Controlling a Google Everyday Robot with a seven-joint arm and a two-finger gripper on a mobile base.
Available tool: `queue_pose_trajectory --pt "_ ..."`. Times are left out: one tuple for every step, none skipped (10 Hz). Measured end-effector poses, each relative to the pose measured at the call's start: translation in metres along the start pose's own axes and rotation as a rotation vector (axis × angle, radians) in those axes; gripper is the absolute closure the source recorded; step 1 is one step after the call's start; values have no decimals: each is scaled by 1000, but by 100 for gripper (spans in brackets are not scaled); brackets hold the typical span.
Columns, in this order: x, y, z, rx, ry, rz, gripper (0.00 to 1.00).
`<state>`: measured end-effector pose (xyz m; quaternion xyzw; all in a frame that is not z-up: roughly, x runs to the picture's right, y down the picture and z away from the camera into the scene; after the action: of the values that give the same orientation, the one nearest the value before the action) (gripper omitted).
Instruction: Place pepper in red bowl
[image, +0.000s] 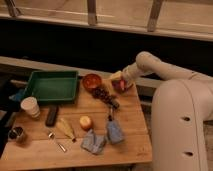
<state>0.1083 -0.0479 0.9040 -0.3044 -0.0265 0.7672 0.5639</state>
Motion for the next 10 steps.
queue_pose_trajectory --pt "0 -3 4 -9 1 8 20" --pt "0 -5 8 -19 2 13 20" --pt "1 -8 14 -32 4 16 20" --pt "0 -12 21 -45 3 18 20" --pt "-1 -14 24 -55 2 18 20" --pt "-2 -16 27 -65 0 20 20" --pt "-4 -16 30 -81 -3 26 20" --pt "-5 -16 31 -91 -3 29 20" --pt "-5 -14 32 -100 -2 29 21" --pt "-6 -12 32 -108 -1 27 27"
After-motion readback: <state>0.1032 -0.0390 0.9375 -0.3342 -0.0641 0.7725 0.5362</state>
